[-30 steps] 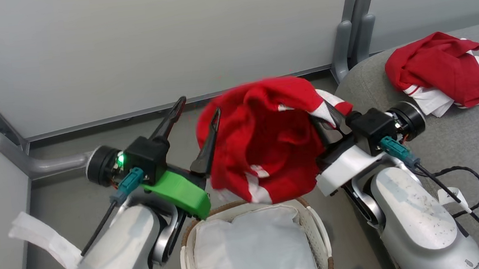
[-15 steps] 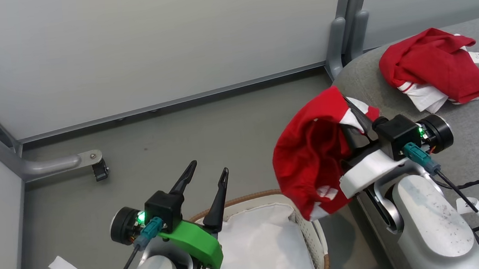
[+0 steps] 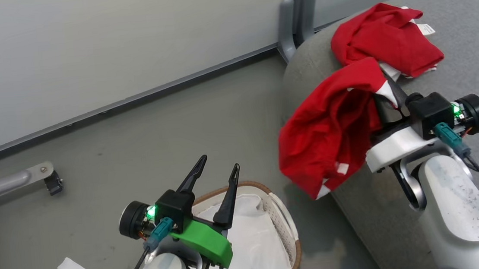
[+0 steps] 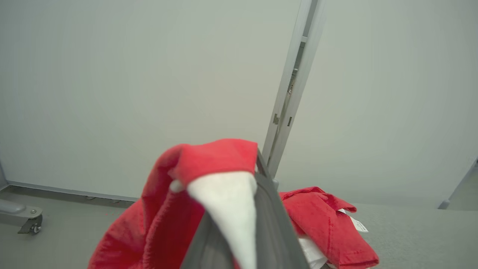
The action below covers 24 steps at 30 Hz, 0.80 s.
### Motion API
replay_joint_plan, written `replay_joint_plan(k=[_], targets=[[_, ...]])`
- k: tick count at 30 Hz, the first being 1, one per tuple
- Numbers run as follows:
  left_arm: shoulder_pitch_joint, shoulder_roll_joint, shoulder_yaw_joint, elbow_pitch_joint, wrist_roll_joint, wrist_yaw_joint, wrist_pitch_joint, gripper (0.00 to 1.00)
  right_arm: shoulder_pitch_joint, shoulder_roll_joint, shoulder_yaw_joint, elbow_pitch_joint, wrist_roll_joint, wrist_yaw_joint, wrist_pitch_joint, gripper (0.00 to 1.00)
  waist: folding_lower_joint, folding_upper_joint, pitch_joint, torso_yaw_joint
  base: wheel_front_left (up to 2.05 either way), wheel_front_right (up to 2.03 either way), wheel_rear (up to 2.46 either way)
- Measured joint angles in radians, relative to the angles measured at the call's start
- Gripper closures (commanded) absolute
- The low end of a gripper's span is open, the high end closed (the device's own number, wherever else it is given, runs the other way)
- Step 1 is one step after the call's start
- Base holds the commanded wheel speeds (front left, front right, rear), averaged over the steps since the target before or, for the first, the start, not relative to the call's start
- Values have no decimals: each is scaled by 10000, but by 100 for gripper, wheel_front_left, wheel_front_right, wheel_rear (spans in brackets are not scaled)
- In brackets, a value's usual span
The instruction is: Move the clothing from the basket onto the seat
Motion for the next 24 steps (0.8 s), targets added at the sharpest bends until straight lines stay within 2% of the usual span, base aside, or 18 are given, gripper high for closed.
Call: replay_joint_plan(k=[8, 14, 19, 24], targets=[[-312, -142, 77, 234, 479, -226, 0, 0, -21, -117, -746, -244, -77, 0, -2, 100, 0, 0, 694, -1058, 0, 0, 0], [-585, -230, 77, 401, 744, -360, 0, 0, -46, -132, -1135, -318, -38, 0, 0, 100, 0, 0, 1352, -1587, 0, 0, 0], [-755, -320, 73, 472, 924, -506, 0, 0, -255, -322, -1258, -297, 36, 0, 0, 100, 0, 0, 1808, -1756, 0, 0, 0], [-822, -393, 90, 546, 1018, -606, -2, 0, -1136, -836, -1110, -322, -21, 0, 0, 100, 1, 0, 2139, -1641, 0, 0, 0]])
